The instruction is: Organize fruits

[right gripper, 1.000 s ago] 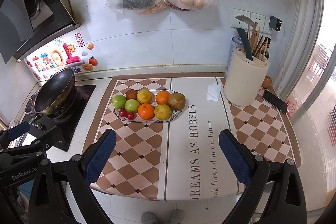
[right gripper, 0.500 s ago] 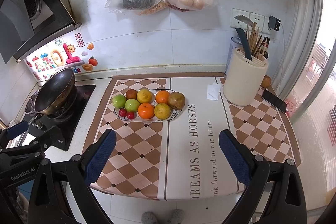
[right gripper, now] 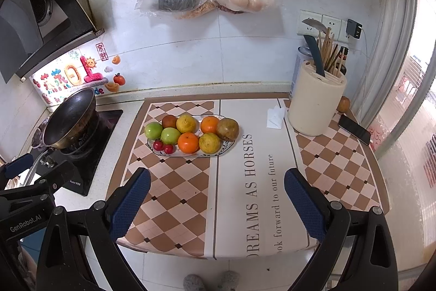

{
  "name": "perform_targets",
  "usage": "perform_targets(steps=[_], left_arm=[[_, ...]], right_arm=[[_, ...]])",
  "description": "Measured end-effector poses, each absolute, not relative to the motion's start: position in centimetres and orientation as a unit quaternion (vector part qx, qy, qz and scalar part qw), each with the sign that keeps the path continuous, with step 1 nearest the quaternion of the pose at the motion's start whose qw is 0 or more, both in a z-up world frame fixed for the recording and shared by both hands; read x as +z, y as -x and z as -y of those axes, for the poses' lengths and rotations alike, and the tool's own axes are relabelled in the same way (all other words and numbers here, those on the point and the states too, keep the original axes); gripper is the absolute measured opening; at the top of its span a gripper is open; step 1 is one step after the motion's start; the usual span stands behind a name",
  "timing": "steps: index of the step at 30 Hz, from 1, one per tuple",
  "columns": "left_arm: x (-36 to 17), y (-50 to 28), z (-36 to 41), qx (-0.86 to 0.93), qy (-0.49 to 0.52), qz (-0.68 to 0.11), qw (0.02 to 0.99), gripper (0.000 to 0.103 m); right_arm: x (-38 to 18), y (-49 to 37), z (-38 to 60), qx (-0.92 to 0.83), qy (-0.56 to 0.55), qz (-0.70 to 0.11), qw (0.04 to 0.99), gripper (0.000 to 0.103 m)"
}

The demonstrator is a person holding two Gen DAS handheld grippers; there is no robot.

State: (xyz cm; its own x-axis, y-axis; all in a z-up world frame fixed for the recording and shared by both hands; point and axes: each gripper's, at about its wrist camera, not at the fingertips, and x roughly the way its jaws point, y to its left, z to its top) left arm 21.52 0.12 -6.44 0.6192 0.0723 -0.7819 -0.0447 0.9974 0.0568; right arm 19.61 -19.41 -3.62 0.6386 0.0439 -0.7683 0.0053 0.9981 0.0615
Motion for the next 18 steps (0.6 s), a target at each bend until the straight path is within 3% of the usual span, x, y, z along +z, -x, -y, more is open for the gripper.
perform_targets(steps=[18], left_arm=[[-5.94,-21.3,-0.55,0.028,-0.022,-0.425,0.904,0.102]], right_arm=[[-3.63,-19.29,19.63,0.004,-0.031,-0.425,0.905,0.103]])
